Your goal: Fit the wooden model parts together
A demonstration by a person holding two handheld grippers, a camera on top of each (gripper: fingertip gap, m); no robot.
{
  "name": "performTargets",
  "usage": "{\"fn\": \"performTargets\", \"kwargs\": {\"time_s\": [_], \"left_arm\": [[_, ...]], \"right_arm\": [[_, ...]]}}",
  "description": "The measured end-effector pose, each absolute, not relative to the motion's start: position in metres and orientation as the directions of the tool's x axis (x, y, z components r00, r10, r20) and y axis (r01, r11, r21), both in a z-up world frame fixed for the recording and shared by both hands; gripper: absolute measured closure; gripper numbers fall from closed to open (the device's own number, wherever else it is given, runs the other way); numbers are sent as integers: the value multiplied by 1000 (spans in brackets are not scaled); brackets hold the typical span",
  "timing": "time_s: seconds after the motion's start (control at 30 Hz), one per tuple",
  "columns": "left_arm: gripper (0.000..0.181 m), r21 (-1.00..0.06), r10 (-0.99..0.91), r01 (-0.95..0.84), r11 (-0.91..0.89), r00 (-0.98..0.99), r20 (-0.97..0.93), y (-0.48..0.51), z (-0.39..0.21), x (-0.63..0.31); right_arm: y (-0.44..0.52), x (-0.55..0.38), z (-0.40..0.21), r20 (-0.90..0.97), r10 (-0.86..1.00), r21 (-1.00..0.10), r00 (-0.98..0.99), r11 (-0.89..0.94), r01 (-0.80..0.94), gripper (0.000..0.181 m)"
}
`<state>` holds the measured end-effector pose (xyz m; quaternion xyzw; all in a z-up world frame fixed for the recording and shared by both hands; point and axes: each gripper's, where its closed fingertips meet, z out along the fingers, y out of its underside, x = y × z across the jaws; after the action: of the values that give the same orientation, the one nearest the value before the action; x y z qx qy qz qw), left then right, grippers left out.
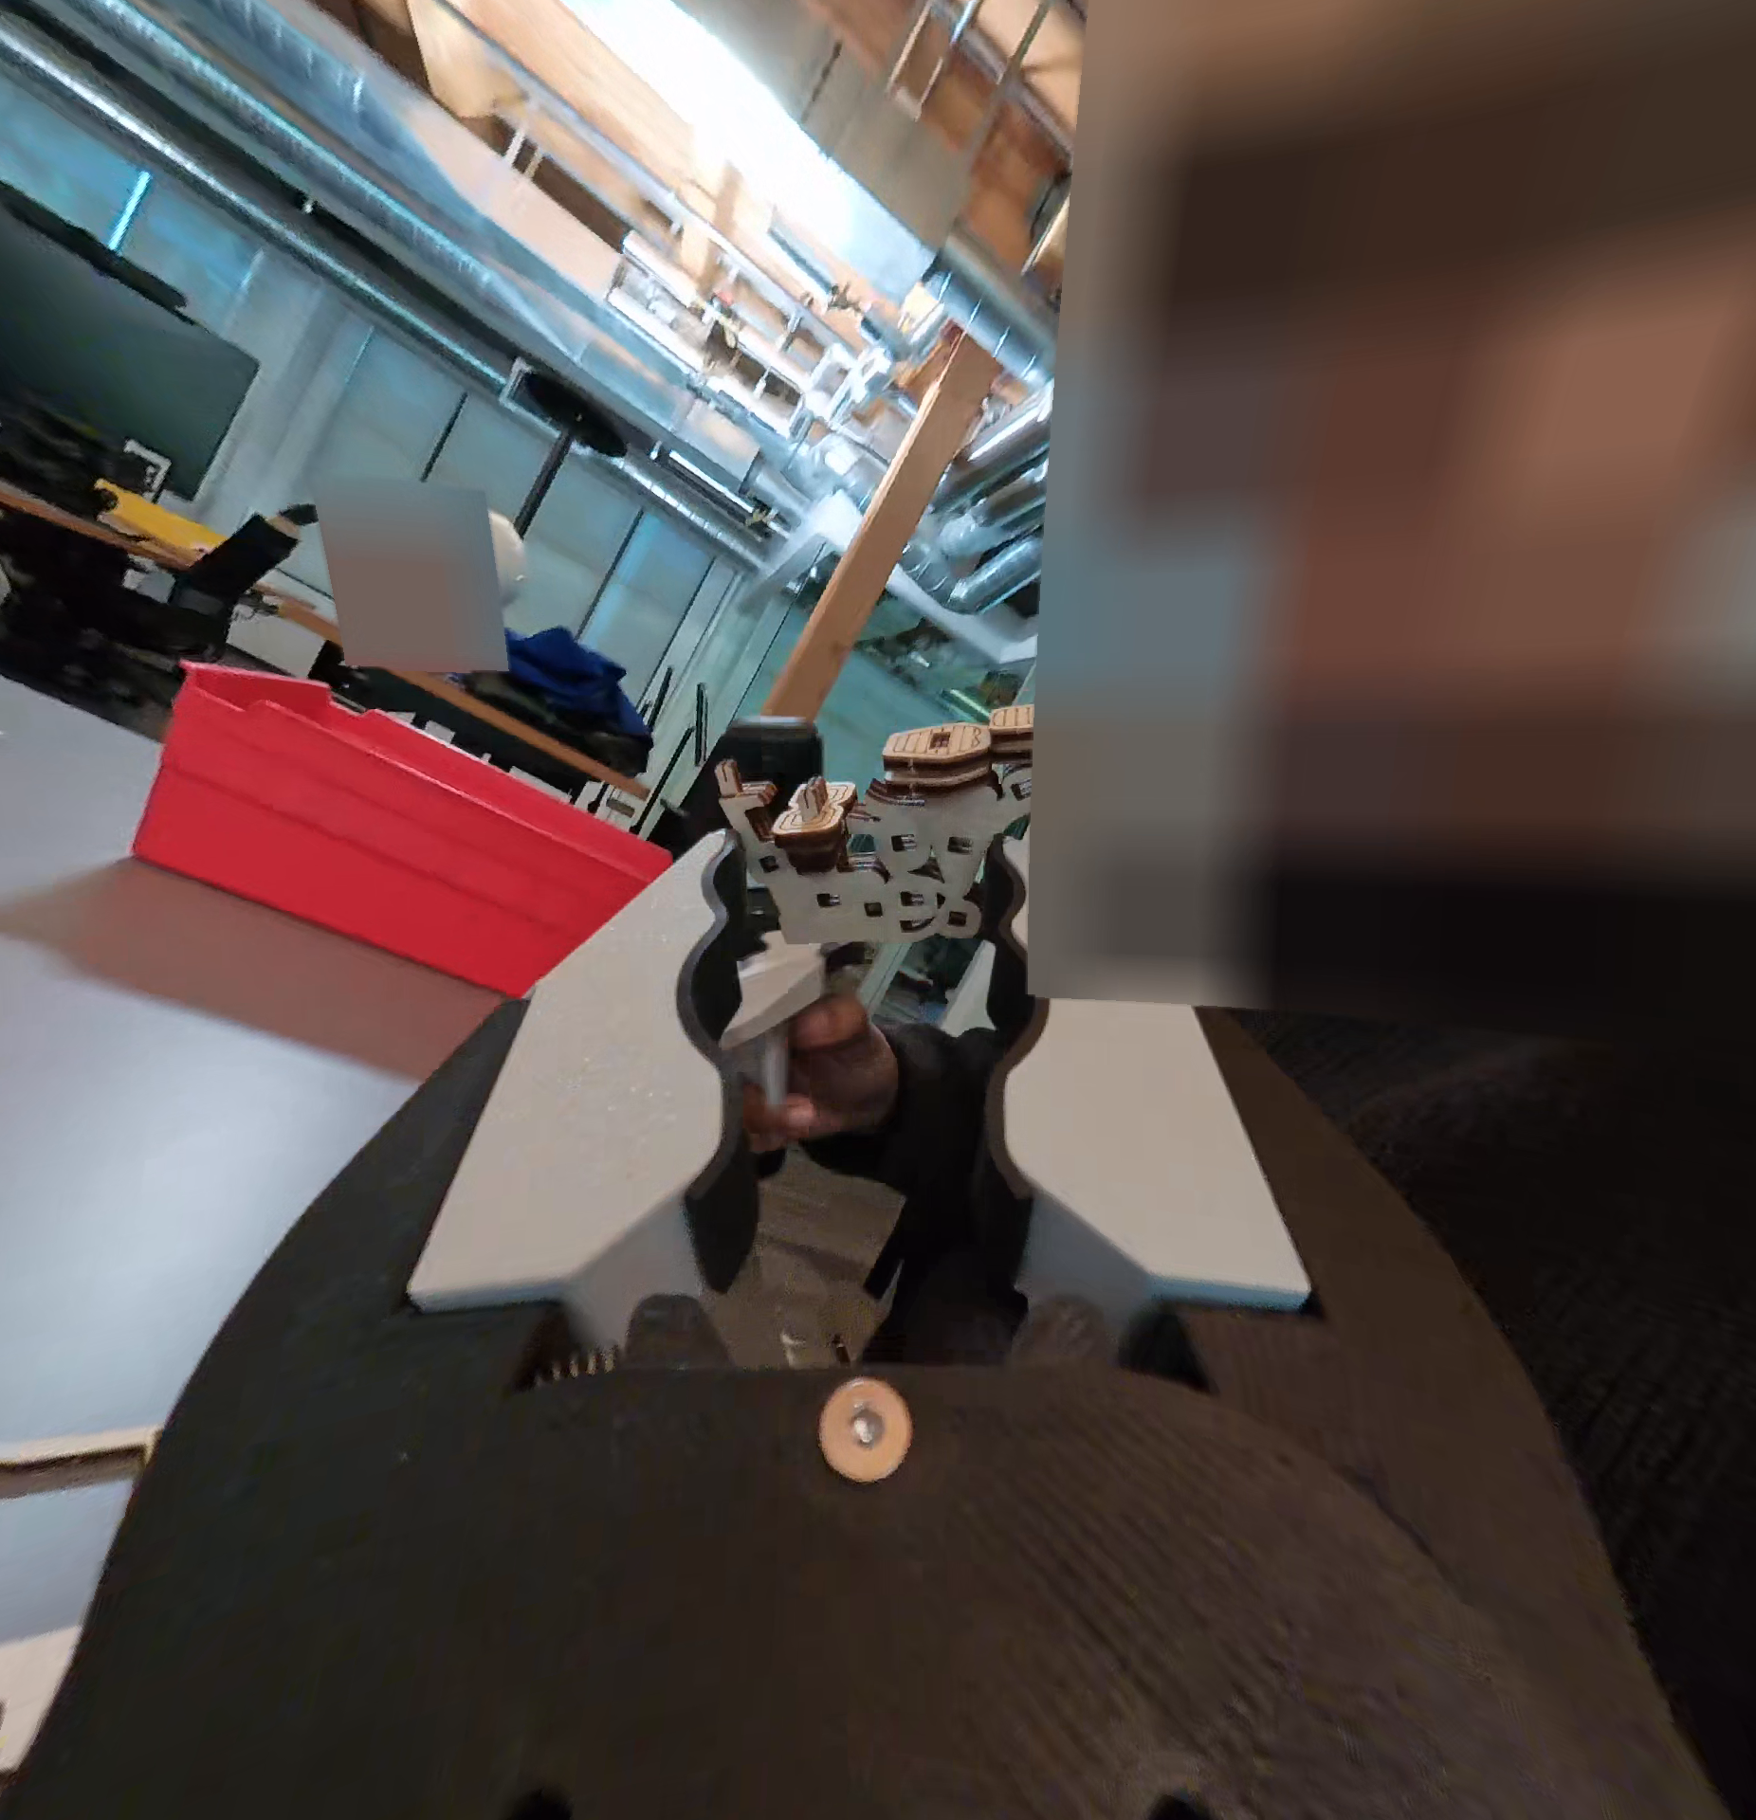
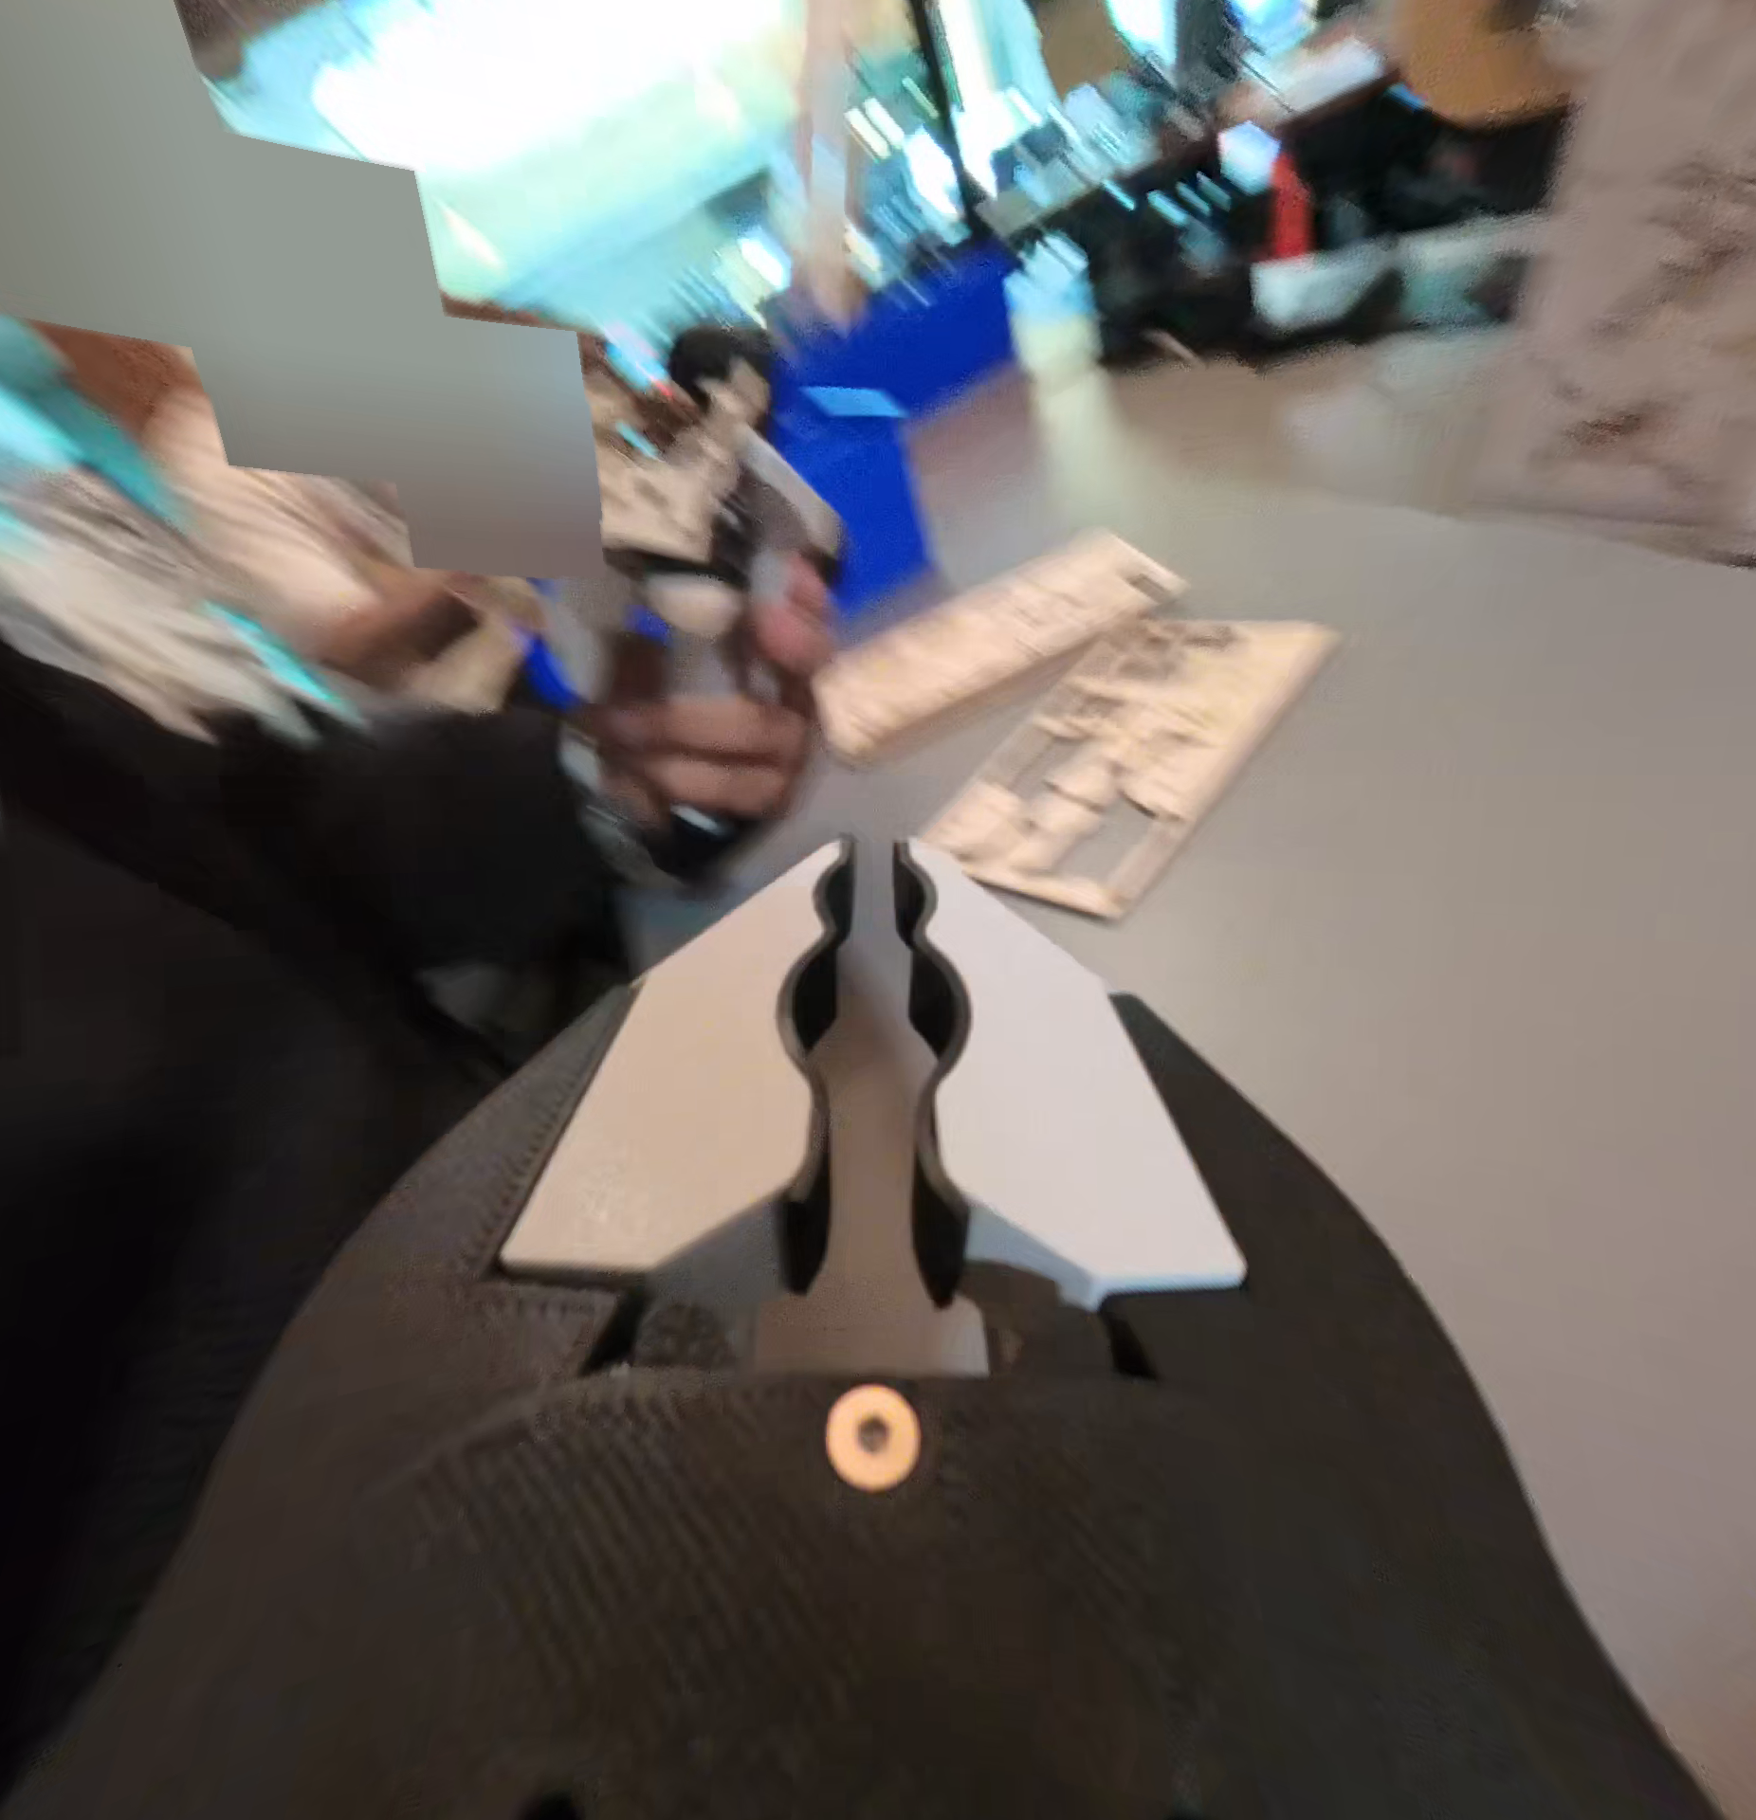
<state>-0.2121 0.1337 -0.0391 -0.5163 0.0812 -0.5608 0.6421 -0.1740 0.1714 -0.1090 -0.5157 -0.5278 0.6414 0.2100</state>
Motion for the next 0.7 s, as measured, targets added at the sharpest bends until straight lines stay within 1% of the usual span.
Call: {"fn": "performTargets", "kwargs": {"time_s": [0.03, 0.1, 0.2, 0.37, 0.47, 0.6, 0.63, 0.7], "left_arm": [[135, -753, -800, 637, -165, 360, 480, 135, -41, -213], [135, -729, -794, 664, -168, 348, 499, 137, -41, -217], [135, -718, -776, 676, -167, 360, 518, 141, -45, -221], [136, -744, -693, 664, -77, 500, 518, 151, -49, -237], [135, -738, -693, 669, -84, 493, 526, 151, -49, -237], [135, -727, -700, 678, -107, 468, 539, 150, -51, -236], [135, -726, -702, 679, -111, 463, 541, 150, -51, -235], [136, -725, -707, 679, -120, 454, 542, 149, -51, -234]], "right_arm": [[182, -177, -128, -373, 879, -904, -296, -273, 329, 174], [191, -181, -159, -290, 938, -881, -192, -183, 437, 174], [186, -187, -186, -211, 967, -841, -141, -106, 531, 174], [180, -194, -213, -66, 990, -767, -125, 30, 641, 173], [185, -197, -217, -22, 995, -751, -95, 46, 659, 170], [185, -201, -218, -12, 996, -751, -92, 51, 658, 169], [184, -202, -218, -8, 995, -751, -95, 57, 658, 169], [181, -203, -218, -7, 995, -751, -103, 63, 658, 177]]}}
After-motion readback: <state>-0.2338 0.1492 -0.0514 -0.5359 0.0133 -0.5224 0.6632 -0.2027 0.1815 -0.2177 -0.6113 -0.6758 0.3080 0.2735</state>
